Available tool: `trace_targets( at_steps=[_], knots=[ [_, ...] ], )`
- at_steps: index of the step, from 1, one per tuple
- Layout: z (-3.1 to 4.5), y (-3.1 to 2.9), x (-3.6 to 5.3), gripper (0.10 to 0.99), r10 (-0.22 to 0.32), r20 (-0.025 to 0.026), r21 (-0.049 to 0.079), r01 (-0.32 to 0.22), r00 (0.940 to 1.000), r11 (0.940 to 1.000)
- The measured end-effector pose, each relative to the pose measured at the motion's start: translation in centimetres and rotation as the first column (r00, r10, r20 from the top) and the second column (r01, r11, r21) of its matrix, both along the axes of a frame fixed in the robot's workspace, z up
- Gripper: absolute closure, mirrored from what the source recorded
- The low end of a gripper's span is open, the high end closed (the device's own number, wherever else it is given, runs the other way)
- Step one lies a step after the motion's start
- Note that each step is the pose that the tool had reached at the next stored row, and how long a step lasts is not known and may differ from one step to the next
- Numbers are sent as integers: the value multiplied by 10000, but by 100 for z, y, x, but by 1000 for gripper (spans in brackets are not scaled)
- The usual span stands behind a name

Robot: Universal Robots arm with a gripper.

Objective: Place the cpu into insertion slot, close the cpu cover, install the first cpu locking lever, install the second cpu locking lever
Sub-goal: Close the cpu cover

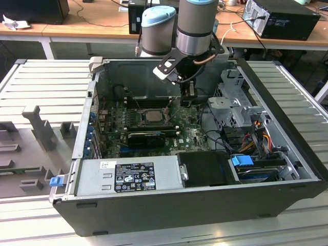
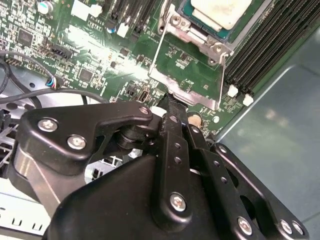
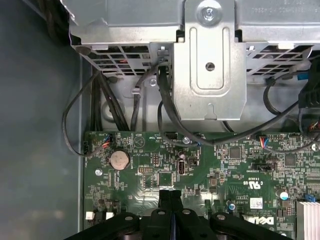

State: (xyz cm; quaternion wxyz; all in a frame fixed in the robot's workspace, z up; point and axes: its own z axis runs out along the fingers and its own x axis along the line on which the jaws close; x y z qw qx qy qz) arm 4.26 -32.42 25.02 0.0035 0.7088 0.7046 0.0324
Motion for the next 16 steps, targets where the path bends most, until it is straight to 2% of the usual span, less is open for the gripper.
trace_targets(
  at_steps=[9, 16],
  knots=[
    [-1, 0, -78, 980, -1, 0, 0, 1, 10000, 10000],
    [-2, 0, -104, 980, 1, 0, 1, -1, 10000, 10000]
  ],
)
